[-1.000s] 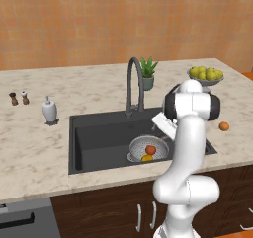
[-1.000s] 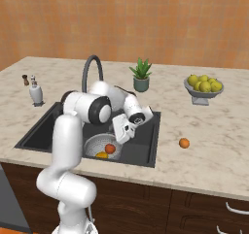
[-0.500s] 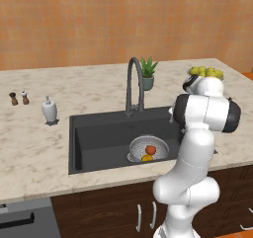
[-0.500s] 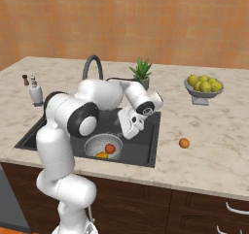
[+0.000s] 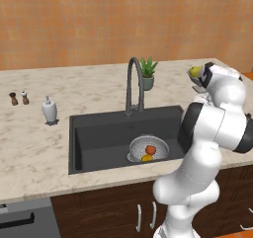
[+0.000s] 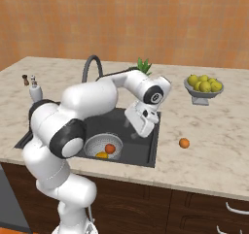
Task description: Put the colander in the sink, put the tangerine, mango, orange in the colander, and turn on the sink faucet and pour water over the colander.
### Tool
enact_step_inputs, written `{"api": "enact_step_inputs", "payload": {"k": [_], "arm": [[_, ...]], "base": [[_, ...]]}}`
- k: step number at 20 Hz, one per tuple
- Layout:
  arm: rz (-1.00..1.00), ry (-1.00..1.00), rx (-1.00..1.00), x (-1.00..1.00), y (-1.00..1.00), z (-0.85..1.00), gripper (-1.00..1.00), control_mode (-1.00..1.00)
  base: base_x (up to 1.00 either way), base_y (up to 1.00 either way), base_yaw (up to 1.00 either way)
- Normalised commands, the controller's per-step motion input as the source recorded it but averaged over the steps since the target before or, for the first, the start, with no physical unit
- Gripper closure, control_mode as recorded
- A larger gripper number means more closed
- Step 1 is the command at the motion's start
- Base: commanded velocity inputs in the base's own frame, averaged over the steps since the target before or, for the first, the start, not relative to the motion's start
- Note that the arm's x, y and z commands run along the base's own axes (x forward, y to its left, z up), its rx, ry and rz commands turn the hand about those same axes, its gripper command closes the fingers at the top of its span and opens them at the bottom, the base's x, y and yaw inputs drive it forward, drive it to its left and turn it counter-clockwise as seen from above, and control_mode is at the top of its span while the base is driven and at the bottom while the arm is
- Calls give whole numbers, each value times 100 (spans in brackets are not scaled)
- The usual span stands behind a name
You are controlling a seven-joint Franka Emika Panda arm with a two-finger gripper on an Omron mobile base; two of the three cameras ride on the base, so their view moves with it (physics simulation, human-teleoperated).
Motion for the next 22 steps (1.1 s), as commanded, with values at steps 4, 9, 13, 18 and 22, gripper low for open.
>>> {"api": "enact_step_inputs", "payload": {"k": [4, 9, 13, 18, 22], "arm": [[18, 1, -14, -46, -69, 24, -100, -100], [10, -2, 0, -27, -77, 0, -100, -100], [8, -32, 7, 0, -73, -6, -100, -100], [18, -38, 2, 6, -45, -29, -100, -100], [19, -10, -10, 34, -3, -27, -100, -100]], "base": [[0, 0, 0], [0, 0, 0], [0, 0, 0], [0, 0, 0], [0, 0, 0]]}}
